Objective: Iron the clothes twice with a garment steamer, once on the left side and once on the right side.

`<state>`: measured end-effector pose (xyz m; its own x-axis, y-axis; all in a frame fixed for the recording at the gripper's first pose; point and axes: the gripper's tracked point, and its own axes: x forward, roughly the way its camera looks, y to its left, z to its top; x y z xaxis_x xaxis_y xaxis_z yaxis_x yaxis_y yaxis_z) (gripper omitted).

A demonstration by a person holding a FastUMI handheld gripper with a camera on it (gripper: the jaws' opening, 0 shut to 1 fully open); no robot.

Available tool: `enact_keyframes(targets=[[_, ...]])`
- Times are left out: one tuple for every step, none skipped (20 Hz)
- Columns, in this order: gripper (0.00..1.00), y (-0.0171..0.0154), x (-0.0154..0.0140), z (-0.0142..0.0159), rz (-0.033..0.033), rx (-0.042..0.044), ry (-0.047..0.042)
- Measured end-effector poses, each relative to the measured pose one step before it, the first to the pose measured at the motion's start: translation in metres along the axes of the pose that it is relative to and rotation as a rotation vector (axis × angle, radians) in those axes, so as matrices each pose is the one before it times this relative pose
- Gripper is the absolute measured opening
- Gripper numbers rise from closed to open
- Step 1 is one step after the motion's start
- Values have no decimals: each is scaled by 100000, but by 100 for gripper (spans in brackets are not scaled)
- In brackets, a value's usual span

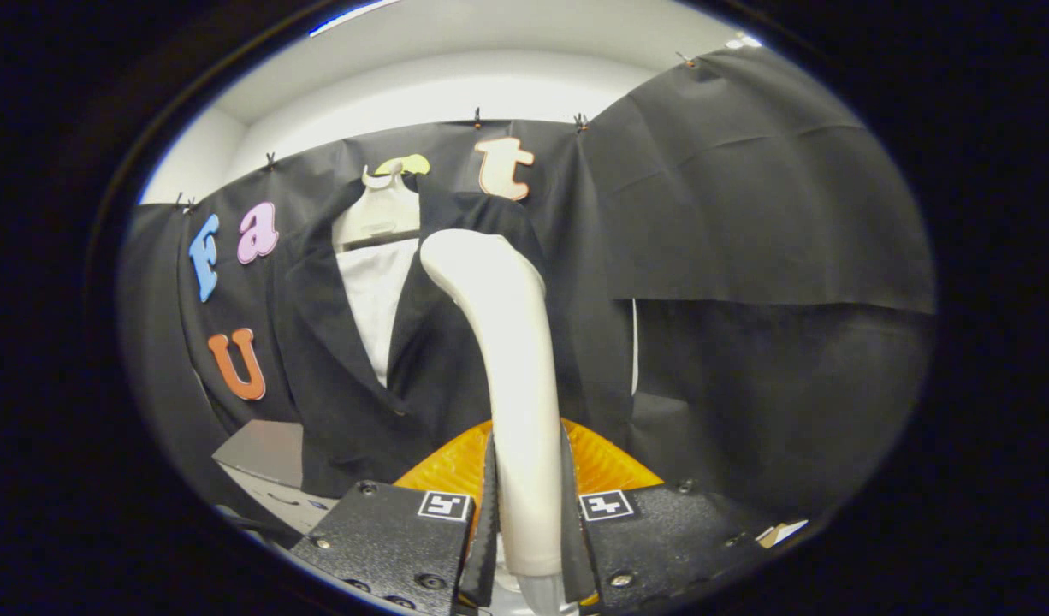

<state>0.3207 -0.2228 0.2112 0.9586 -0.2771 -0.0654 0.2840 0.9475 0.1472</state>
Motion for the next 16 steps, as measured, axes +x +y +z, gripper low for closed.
enact_keyframes(targets=[[33, 339, 1014, 958, 6, 496, -595], [33, 463, 1036, 1018, 279, 278, -771], [33, 319, 1052, 817, 6, -137, -739], [33, 455, 951, 697, -295, -635, -356], [33, 423, 543, 447, -90, -708, -511], [33, 392, 510, 504, -253, -852, -686], [33, 325, 625, 225, -832, -1302, -127], [33, 417, 397, 45, -220, -718, 247], [33, 531, 368, 15, 293, -715, 170], [33, 502, 365, -233, -145, -2159, 700], [33, 151, 163, -447, -1140, -1711, 303], [33, 99, 153, -119, -859, -1771, -693], [33, 1, 114, -152, -524, -990, -94], [33, -21, -40, -262, -708, -573, 270], [33, 107, -33, -401, -733, -1141, 303], [33, 28, -150, -220, -711, -1173, -164]])
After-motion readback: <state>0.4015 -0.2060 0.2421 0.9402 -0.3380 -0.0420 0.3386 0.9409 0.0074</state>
